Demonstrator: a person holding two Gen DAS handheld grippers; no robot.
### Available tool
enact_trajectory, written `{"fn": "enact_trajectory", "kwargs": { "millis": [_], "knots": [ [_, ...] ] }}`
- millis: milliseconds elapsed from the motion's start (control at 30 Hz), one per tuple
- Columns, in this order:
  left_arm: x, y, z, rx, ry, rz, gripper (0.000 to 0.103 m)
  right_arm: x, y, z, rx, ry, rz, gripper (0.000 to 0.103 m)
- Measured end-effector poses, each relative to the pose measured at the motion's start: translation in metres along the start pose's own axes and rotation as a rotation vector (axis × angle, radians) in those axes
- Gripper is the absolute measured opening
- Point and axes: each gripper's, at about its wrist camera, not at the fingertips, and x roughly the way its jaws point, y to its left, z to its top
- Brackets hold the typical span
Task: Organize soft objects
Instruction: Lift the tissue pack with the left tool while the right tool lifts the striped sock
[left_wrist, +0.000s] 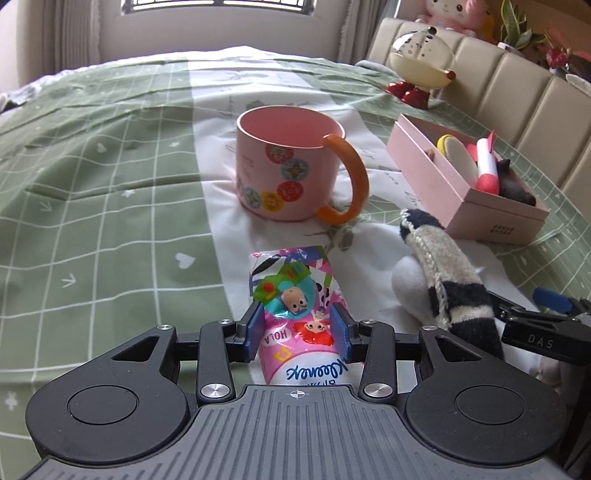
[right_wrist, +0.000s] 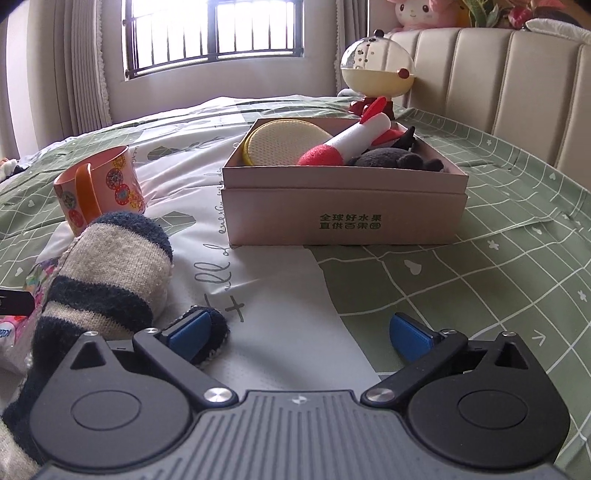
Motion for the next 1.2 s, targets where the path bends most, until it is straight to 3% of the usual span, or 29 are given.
{"fn": "enact_trajectory", "kwargs": {
  "millis": [300, 467, 600, 667, 733, 800, 900, 967, 1100, 1200],
  "knots": [
    [-0.001, 0.0, 0.0, -0.029, -0.004, -0.051, 0.042, 0.002, -0.003, 0.0, 0.018, 0.006, 0.017, 0.103],
    [-0.025, -0.008, 0.002, -0.019, -0.09, -0.017, 0.042, 0.002, -0.003, 0.0, 0.022, 0.007, 0.02, 0.103],
    [-0.009, -0.019, 0.0, 0.009, -0.011, -0.03, 0.043, 0.002, -0.004, 0.0, 0.023, 0.007, 0.022, 0.103],
    [0.001, -0.026, -0.005, 0.021, 0.011, -0.027, 0.052, 0.002, -0.004, 0.0, 0.024, 0.008, 0.024, 0.103],
    [0.003, -0.031, -0.005, 0.029, 0.003, -0.043, 0.07, 0.002, -0.004, 0.0, 0.022, 0.01, 0.027, 0.103],
    [0.005, -0.031, -0.004, 0.02, 0.01, -0.078, 0.079, 0.004, -0.007, 0.001, 0.03, 0.026, 0.044, 0.103],
    [0.008, -0.034, -0.005, 0.05, 0.022, -0.092, 0.081, 0.007, -0.017, 0.005, 0.073, 0.073, 0.098, 0.103],
    [0.005, -0.037, -0.006, 0.082, 0.013, -0.071, 0.08, 0.008, -0.018, 0.006, 0.071, 0.091, 0.114, 0.103],
    [0.0, -0.037, -0.014, 0.158, -0.076, 0.146, 0.078, 0.006, -0.013, 0.007, 0.028, 0.094, 0.113, 0.103],
    [0.012, -0.013, -0.01, 0.029, 0.002, 0.093, 0.078, -0.006, -0.01, 0.009, 0.006, 0.082, 0.121, 0.103]
  ]
}}
